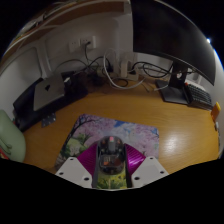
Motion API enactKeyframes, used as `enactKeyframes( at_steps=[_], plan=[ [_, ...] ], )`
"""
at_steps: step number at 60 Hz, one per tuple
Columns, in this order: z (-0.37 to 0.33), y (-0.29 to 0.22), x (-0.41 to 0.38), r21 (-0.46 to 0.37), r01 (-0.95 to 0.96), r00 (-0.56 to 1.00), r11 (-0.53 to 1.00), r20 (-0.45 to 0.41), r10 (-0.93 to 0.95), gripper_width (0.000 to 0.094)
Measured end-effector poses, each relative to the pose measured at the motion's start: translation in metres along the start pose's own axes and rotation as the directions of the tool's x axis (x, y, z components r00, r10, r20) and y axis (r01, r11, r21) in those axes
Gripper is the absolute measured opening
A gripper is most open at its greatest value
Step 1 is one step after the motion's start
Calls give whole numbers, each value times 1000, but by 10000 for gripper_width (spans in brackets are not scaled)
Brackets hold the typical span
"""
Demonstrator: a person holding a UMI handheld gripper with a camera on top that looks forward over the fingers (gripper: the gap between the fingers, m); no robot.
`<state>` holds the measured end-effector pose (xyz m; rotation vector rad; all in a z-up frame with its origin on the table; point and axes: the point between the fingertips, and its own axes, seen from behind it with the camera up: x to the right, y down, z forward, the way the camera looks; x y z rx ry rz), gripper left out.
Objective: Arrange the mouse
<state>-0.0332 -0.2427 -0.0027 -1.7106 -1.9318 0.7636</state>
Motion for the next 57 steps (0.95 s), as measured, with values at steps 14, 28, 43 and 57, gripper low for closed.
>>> enactKeyframes(
  at_steps=[14,28,43,57],
  plan=[
    [-1,6,-1,-14,15,1000,1000,-21,-15,774],
    [-84,-11,21,-43,-12,1000,999,-29,11,855],
    [-177,1,92,-69,-63,993,996,-106,56,858],
    [-210,22,159,-50,-53,977,997,-208,41,855]
  ],
)
